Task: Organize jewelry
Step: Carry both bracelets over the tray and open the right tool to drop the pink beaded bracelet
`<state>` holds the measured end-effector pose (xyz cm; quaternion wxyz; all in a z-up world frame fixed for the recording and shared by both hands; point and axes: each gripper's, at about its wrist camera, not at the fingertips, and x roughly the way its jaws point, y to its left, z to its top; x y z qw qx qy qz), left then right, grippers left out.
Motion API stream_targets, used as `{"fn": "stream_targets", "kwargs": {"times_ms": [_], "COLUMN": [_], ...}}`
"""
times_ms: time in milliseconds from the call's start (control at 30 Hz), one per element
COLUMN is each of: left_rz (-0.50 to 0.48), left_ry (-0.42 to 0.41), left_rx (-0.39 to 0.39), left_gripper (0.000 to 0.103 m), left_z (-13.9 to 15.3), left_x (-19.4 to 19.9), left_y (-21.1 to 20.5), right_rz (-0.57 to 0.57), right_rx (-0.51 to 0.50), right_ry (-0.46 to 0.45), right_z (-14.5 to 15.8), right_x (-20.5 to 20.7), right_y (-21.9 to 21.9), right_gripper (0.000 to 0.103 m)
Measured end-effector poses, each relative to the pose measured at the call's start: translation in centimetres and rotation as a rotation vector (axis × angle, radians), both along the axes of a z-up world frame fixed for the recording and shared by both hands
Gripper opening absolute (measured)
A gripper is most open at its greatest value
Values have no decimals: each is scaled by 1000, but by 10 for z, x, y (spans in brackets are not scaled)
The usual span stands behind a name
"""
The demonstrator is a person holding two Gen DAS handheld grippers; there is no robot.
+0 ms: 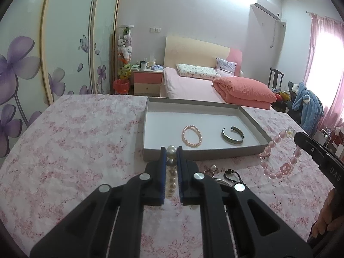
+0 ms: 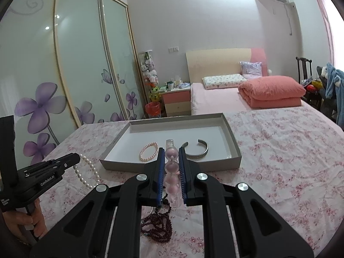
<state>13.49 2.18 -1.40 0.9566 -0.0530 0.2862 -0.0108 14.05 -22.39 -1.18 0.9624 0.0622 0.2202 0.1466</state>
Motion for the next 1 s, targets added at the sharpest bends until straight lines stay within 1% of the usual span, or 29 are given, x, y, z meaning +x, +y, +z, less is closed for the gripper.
{"fn": "stream_targets", "kwargs": {"times_ms": [233, 533, 733, 867, 1000], "left_rz": [-7, -17, -32, -45, -54], "left_ry": [-23, -36, -61, -72, -60], "left_rx": [11, 6, 13, 14, 4], "left_gripper": [10, 10, 10, 10, 10], "left_z": [6, 10, 20, 30, 37], "left_x": [-4, -9, -9, 1, 19], "left_y": [-5, -9, -11, -13, -13], "right_rz": [-9, -18, -33, -44, -62], "right_rx": [-23, -35, -49, -49, -54], "right_ry": [-43, -82, -124, -153, -178], "right_z": [5, 10, 17, 26, 32], "right_x": [-8, -13, -13, -8, 5], "right_y": [1, 2, 2, 1, 3], "right_gripper": [14, 14, 14, 14, 14]}}
